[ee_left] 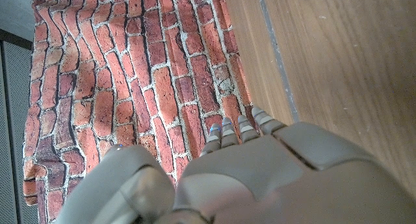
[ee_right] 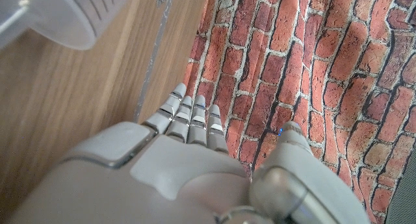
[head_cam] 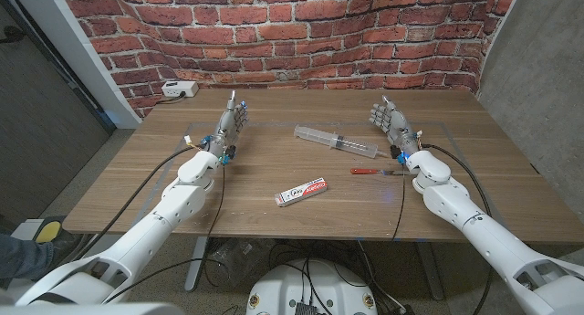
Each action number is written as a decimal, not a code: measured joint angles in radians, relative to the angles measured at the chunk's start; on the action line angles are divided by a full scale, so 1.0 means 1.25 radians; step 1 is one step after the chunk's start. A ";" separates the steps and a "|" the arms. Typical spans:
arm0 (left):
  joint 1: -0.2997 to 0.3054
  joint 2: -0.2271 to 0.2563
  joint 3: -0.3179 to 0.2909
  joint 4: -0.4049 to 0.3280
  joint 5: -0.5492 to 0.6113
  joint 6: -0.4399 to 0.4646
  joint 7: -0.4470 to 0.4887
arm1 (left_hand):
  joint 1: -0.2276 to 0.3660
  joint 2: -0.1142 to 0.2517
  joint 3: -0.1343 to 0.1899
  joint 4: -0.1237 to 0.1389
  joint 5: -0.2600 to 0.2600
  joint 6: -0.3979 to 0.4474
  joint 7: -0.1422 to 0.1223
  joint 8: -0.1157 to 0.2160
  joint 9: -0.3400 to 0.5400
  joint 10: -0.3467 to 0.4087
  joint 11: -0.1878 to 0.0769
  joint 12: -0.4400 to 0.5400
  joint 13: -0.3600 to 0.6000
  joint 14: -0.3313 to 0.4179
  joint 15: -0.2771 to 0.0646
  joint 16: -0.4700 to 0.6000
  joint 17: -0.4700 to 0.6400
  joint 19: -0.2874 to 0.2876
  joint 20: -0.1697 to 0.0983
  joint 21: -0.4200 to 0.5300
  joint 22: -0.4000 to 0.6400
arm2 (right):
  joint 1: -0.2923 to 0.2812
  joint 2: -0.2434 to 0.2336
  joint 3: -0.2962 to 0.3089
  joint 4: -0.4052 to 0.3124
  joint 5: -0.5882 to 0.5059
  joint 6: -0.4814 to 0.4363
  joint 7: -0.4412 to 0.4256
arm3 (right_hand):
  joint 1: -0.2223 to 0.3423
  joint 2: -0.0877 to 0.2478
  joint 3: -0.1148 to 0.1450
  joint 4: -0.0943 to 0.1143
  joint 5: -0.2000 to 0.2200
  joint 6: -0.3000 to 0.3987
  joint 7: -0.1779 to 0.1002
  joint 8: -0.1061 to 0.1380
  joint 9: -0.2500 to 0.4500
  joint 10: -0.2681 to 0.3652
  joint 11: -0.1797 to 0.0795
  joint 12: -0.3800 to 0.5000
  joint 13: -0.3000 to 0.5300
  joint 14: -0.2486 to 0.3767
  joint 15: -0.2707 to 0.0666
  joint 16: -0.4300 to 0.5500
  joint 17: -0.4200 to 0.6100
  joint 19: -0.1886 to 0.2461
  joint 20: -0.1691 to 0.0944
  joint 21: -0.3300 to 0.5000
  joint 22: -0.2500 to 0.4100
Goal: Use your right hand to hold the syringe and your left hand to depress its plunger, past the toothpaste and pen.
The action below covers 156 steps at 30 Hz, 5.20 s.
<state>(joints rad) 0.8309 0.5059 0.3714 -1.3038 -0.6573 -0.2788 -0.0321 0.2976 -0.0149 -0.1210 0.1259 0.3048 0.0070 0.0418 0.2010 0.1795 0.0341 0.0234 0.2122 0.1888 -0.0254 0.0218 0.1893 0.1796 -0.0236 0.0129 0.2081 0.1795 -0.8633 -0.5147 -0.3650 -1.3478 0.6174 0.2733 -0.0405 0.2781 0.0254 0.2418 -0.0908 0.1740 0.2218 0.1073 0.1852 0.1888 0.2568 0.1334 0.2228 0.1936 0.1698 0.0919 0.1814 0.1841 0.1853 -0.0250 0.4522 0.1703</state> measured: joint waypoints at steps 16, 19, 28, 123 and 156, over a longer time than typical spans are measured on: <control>0.051 0.036 -0.019 -0.095 -0.006 0.023 0.031 | 0.007 0.008 0.000 0.000 0.000 0.006 0.006 0.000 0.000 0.017 0.000 0.000 0.000 0.007 0.001 0.000 0.000 0.003 -0.003 0.000 0.000 | -0.062 -0.033 0.005 -0.103 -0.122 0.035 -0.127 | 0.004 -0.015 -0.007 -0.007 0.000 0.033 -0.017 0.017 0.004 0.008 0.000 0.000 -0.003 0.011 -0.006 0.003 0.000 0.010 0.001 -0.007 0.000; 0.057 0.041 -0.021 -0.104 -0.008 0.025 0.034 | 0.009 0.010 0.000 0.000 0.000 0.013 0.007 0.000 0.000 0.021 0.000 0.005 0.000 0.015 0.000 0.006 0.000 0.007 -0.007 0.000 0.000 | -0.072 -0.039 0.005 -0.122 -0.134 0.036 -0.136 | 0.004 -0.015 -0.007 -0.007 0.000 0.027 -0.016 0.014 0.004 0.012 -0.003 0.000 -0.003 0.011 -0.006 0.003 -0.002 0.010 0.001 -0.007 0.000; 0.081 0.077 -0.038 -0.150 -0.006 0.025 0.030 | 0.018 0.018 0.000 0.000 0.000 0.028 0.010 0.005 0.000 0.053 0.005 0.012 0.000 0.048 0.004 0.012 0.000 0.042 -0.008 0.014 0.000 | -0.096 -0.056 0.004 -0.174 -0.223 0.029 -0.200 | 0.008 -0.019 -0.007 -0.014 0.000 0.017 -0.026 0.011 0.004 0.013 -0.004 0.000 -0.003 0.015 -0.010 0.003 -0.002 0.015 0.006 -0.010 0.000; 0.174 0.126 -0.080 -0.243 0.003 -0.046 0.013 | 0.059 0.050 -0.017 -0.017 -0.006 0.130 -0.005 0.014 0.003 0.137 -0.014 0.013 0.000 0.129 -0.014 0.008 0.000 0.094 -0.003 0.007 0.000 | -0.057 -0.178 -0.217 -0.519 -1.001 -0.653 -0.241 | 0.095 -0.002 0.016 -0.047 0.003 0.024 -0.062 0.011 0.011 0.033 -0.041 0.006 0.001 0.100 -0.039 0.022 0.000 0.068 0.027 -0.072 0.007; 0.176 0.141 -0.080 -0.261 0.005 -0.006 0.024 | 0.068 0.060 -0.021 -0.017 -0.016 0.110 0.001 -0.005 0.003 0.113 0.004 -0.005 0.000 0.096 0.001 -0.007 0.000 0.043 0.003 -0.010 0.000 | 0.035 -0.166 -0.321 -0.464 -1.061 -0.751 -0.057 | 0.108 -0.009 0.019 -0.050 0.002 0.023 -0.048 0.015 0.011 0.047 -0.047 0.012 0.004 0.084 -0.029 0.008 0.000 0.071 0.032 -0.087 0.007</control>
<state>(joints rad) 1.0504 0.6826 0.2720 -1.6299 -0.6507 -0.2861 -0.0021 0.3828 0.0598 -0.1475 0.1048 0.2845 0.1443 0.0434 0.1953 0.1837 0.1749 0.0286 0.2059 0.1882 0.0941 0.0233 0.1804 0.1791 0.0297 0.0161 0.1958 0.1790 -0.8192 -0.7221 -0.7668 -1.9273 -0.7090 -0.6651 -0.1123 0.4136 0.0136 0.2651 -0.1529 0.1770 0.2502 0.0467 0.2035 0.2022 0.3156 0.0745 0.2383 0.1983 0.2754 0.0559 0.1919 0.1838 0.2745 0.0144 0.3434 0.1792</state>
